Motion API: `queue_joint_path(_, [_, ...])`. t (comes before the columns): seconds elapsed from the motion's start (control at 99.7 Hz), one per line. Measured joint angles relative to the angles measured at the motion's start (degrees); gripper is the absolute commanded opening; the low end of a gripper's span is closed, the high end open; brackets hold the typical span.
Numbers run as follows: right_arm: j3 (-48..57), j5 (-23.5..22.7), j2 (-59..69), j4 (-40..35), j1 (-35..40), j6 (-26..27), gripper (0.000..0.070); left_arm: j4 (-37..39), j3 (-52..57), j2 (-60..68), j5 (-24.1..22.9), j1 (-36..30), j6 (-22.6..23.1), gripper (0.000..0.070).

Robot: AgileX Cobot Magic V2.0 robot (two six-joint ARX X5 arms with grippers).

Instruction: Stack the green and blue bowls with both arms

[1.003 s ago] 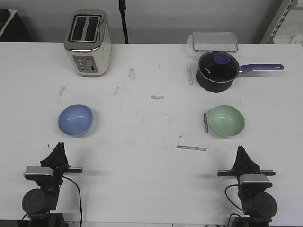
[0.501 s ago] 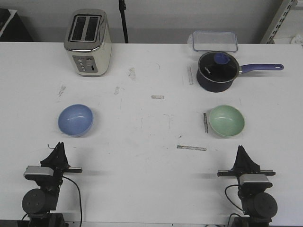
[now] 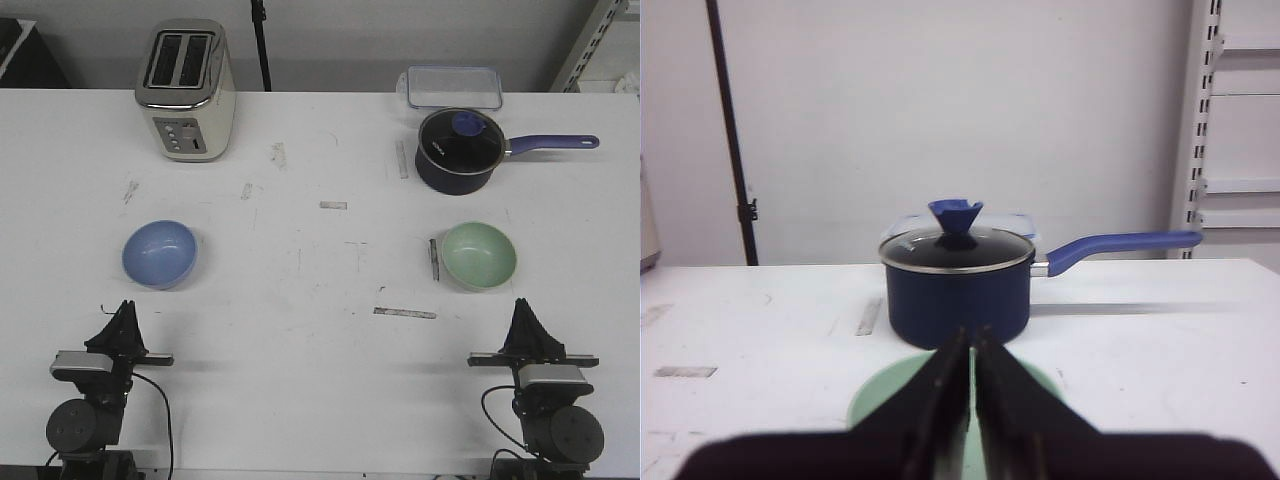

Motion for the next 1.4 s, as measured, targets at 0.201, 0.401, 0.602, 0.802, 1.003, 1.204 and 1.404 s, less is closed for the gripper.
queue_joint_path(0.201, [10.2, 0.0, 14.0, -4.7, 0.0, -1.6, 0.0001, 0.0, 0.0, 0.0, 0.0, 0.0, 0.0, 0.0003])
queue_joint_path(0.401, [19.8, -2.5, 31.3, -4.9, 0.0, -1.7, 0.0001, 0.0, 0.0, 0.0, 0.0, 0.0, 0.0, 0.0003])
queue_joint_path(0.602, [29.3, -2.5, 47.0, -10.0, 0.0, -1.7, 0.0001, 0.0, 0.0, 0.0, 0.0, 0.0, 0.0, 0.0003])
queue_joint_path(0.802, [43.3, -2.6, 59.4, -24.2, -1.5, -1.7, 0.0001, 0.0, 0.0, 0.0, 0.0, 0.0, 0.0, 0.0003])
queue_joint_path(1.003, [57.9, -2.5, 70.4, -38.6, -5.7, -0.9, 0.0001, 0.0, 0.0, 0.0, 0.0, 0.0, 0.0, 0.0003])
queue_joint_path(1.204, [63.4, -6.8, 75.1, -46.0, -10.4, 4.6, 0.0001, 0.0, 0.0, 0.0, 0.0, 0.0, 0.0, 0.0003])
queue_joint_path(1.404, [63.4, -17.3, 75.2, -47.5, -16.7, 7.5, 0.0067, 0.0, 0.0, 0.0, 0.0, 0.0, 0.0, 0.0003])
